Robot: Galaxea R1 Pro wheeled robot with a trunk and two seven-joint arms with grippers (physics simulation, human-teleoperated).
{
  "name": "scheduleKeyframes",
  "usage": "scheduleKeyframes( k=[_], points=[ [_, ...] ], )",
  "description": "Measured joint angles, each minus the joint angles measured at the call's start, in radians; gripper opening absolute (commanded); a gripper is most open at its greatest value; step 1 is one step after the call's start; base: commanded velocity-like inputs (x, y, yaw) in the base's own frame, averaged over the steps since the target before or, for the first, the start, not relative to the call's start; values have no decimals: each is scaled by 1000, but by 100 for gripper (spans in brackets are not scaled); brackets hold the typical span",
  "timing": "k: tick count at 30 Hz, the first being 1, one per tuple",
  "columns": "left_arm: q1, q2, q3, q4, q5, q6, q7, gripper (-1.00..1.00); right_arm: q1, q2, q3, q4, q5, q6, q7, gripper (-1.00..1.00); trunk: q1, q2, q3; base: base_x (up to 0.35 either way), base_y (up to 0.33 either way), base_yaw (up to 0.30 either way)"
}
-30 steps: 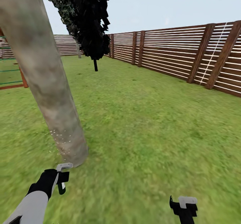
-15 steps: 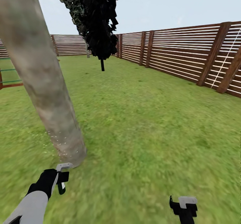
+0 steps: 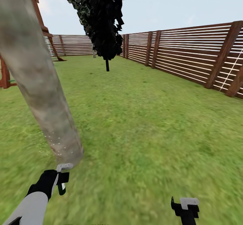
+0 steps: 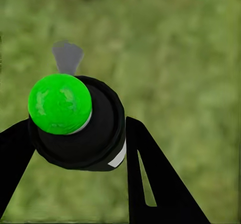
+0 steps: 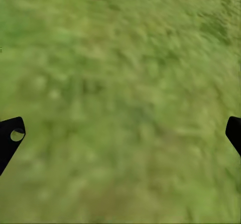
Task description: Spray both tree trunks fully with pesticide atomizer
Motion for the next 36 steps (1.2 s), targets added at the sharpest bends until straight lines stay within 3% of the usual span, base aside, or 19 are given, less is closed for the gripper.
scheduleKeyframes(
  k=[4,9,21,32,36],
  points=[
    [0,1,0,0,0,-7,1,-100,0,0,0,1,0,0,0,100,0,0,0,0,-273,277],
    [0,1,0,2,0,-66,3,-100,1,0,0,1,0,0,0,100,0,0,0,77,-273,277],
    [-1,-5,6,-10,0,-77,5,-100,2,0,0,1,0,0,0,100,0,0,0,148,-251,63],
    [-16,-9,2,-15,1,-76,20,-100,3,0,0,0,0,0,0,100,0,0,0,-26,-141,261],
    [-76,-43,0,-13,2,-68,25,-100,3,0,0,0,0,0,0,100,0,0,0,-1,-1,277]
  ],
)
